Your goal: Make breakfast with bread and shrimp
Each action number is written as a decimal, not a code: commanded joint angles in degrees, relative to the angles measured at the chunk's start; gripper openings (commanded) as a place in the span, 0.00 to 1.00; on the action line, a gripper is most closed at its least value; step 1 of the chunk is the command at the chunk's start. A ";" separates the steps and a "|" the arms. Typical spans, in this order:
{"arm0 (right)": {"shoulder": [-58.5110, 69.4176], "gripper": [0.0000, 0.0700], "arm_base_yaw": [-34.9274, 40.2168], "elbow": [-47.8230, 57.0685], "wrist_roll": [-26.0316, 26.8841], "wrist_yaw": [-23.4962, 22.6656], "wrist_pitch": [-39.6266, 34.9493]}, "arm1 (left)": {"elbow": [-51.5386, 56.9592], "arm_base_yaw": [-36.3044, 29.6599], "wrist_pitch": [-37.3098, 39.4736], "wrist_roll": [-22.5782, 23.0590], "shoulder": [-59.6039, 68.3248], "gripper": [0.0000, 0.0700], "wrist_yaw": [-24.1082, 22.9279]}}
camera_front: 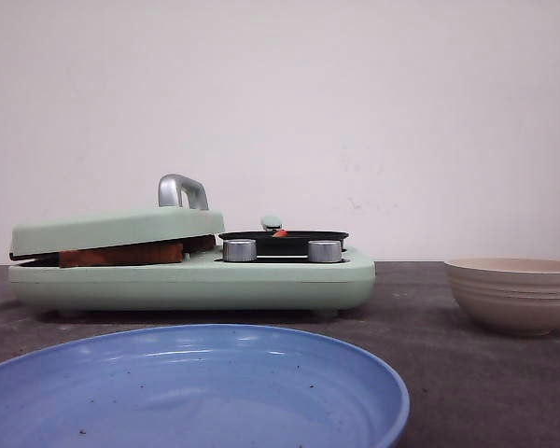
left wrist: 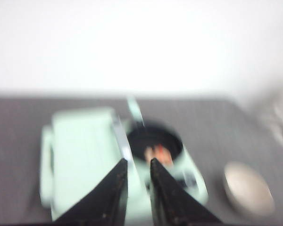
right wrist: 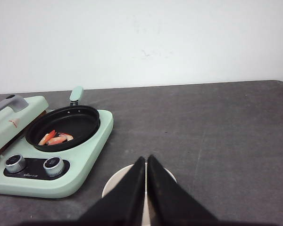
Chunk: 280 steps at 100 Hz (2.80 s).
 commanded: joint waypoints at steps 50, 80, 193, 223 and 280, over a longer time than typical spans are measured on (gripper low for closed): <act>-0.13 0.00 0.07 0.26 0.63 0.02 0.61 | -44.11 26.25 24.74 8.44 -18.69 0.00 12.04; -0.13 0.00 0.09 0.26 0.63 0.04 0.61 | -55.93 26.32 32.41 8.31 -27.10 0.00 6.23; -0.13 0.00 0.07 0.26 0.63 0.04 0.61 | -60.08 26.25 24.52 6.75 -30.40 0.00 2.60; -0.13 0.00 0.07 0.26 0.61 0.04 0.61 | -60.08 26.25 24.52 6.75 -30.40 0.00 2.60; -1.14 0.00 -0.17 -1.60 0.39 3.04 -2.34 | -60.08 26.25 24.52 6.75 -30.40 0.00 2.60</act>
